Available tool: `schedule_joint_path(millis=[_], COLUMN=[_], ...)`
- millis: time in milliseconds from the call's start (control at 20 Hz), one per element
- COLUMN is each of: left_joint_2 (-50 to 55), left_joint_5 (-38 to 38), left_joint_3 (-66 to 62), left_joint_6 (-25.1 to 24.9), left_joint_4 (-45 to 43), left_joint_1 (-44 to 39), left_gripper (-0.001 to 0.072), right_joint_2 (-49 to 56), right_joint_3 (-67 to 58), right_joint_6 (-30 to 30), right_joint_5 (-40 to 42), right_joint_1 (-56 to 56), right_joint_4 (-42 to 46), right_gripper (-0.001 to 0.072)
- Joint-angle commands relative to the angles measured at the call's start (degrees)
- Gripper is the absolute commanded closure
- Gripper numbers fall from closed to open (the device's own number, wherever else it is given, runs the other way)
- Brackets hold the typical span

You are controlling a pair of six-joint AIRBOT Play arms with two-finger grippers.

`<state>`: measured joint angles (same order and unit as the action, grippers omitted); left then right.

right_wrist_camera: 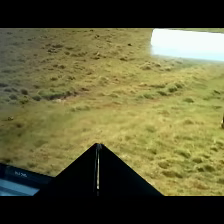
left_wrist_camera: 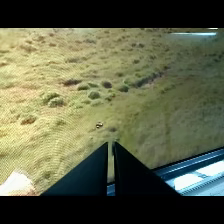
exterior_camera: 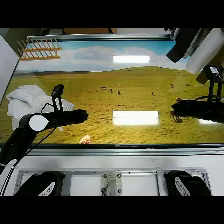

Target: Fold the clothes and pants, and hang the long-sleeved shirts on hangers.

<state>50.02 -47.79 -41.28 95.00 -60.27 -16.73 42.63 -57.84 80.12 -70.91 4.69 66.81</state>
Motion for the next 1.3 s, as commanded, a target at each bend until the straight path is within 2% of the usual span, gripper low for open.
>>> schedule_joint_path(millis=[0, 400, 450, 500, 600, 700, 800, 1050, 1250], left_joint_2=[-0.02, -0.02, -0.07, -0.04, 0.04, 1.84, 6.36, 21.09, 29.99], left_joint_5=[0.0, 0.9, 2.54, 2.82, 2.38, 0.52, -3.1, -6.05, -7.98], left_joint_3=[0.0, -0.02, -0.17, -1.22, -4.72, -8.66, -12.11, -15.65, -15.67], left_joint_6=[-0.02, -0.11, -1.36, -2.84, -3.17, -0.48, 1.75, 1.99, 3.65], left_joint_4=[0.0, -0.13, -1.79, -4.57, -15.41, -28.39, -36.15, -39.12, -39.12], left_joint_1=[0.04, 0.07, 0.52, 1.62, 5.2, 9.66, 14.01, 20.61, 22.18], left_gripper=[0.0656, 0.0651, 0.0412, -0.0011, 0.0004, 0.0005, 0.0005, 0.0005, 0.0005], right_joint_2=[0.02, 0.02, 0.02, 0.02, 0.02, 0.02, 0.02, 0.02, 0.02], right_joint_3=[0.02, 0.02, 0.02, 0.02, 0.02, 0.02, 0.02, 0.02, 0.02], right_joint_6=[0.0, 0.0, 0.0, 0.0, 0.0, 0.0, 0.0, 0.0, 0.02], right_joint_5=[-0.02, -0.02, 0.0, -0.02, -0.02, -0.02, 0.0, -0.02, -0.02], right_joint_1=[-0.04, -0.04, -0.04, -0.04, -0.04, -0.04, -0.04, -0.04, -0.04], right_joint_4=[-0.02, -0.02, -0.02, -0.02, -0.02, -0.04, -0.02, -0.02, -0.02], right_gripper=[0.0683, 0.0683, 0.0683, 0.0683, 0.0683, 0.0683, 0.0683, 0.0683, 0.0683])
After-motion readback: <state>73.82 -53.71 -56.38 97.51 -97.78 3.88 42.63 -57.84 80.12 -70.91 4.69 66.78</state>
